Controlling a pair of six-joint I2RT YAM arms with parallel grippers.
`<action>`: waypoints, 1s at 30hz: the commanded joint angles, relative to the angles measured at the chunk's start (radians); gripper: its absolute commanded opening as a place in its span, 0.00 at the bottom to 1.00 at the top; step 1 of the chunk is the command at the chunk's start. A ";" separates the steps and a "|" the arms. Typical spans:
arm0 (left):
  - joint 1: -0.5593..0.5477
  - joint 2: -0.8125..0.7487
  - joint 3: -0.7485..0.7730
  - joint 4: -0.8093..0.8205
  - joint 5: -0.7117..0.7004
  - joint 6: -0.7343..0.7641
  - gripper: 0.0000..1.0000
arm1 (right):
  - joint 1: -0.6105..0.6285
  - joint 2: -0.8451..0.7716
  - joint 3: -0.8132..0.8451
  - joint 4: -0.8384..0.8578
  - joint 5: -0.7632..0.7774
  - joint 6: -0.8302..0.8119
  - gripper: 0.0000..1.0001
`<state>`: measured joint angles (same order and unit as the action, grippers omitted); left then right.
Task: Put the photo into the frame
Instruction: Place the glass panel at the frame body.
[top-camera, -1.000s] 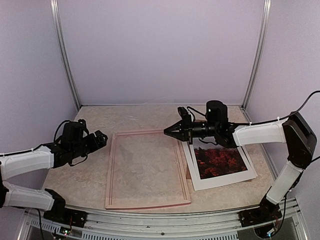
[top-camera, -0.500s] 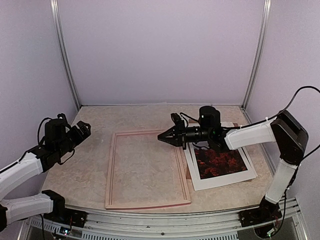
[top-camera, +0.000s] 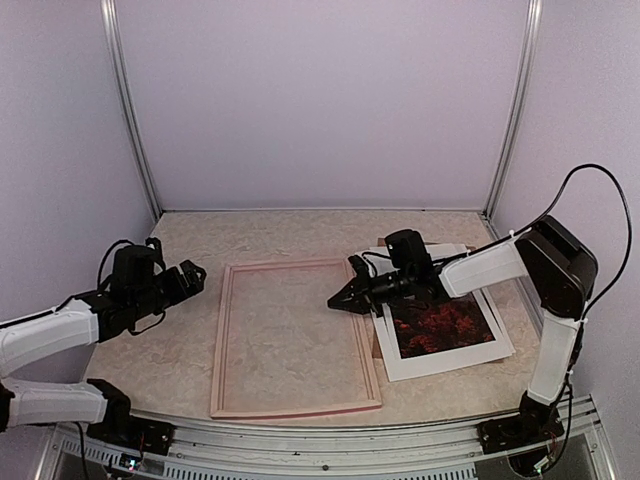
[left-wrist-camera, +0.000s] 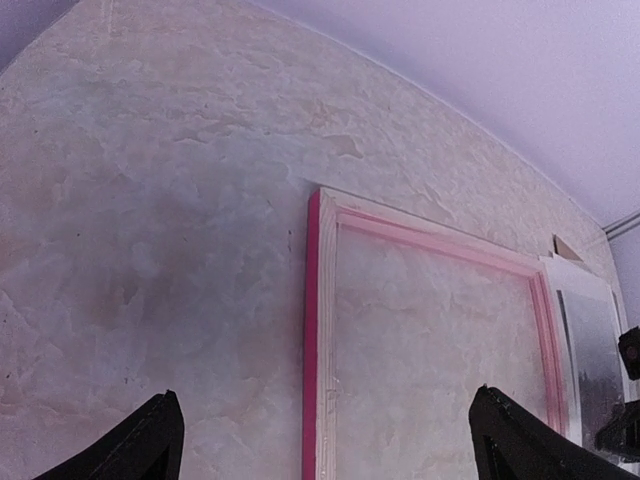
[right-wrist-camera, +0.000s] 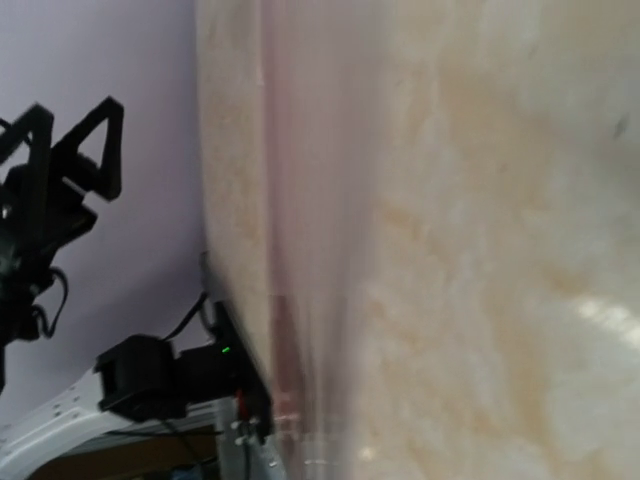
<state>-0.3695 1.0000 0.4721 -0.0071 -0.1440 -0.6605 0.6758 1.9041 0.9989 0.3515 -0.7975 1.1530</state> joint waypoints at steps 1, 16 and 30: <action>-0.051 0.050 0.024 0.037 -0.023 0.030 0.99 | -0.020 0.004 0.037 -0.110 0.025 -0.109 0.00; -0.105 0.120 0.039 0.062 -0.029 0.036 0.99 | -0.036 0.048 0.126 -0.250 0.023 -0.244 0.00; -0.127 0.155 0.044 0.072 -0.016 0.042 0.99 | -0.040 0.080 0.170 -0.283 0.020 -0.287 0.00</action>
<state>-0.4835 1.1427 0.4831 0.0376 -0.1619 -0.6380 0.6445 1.9610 1.1320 0.0917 -0.7765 0.9001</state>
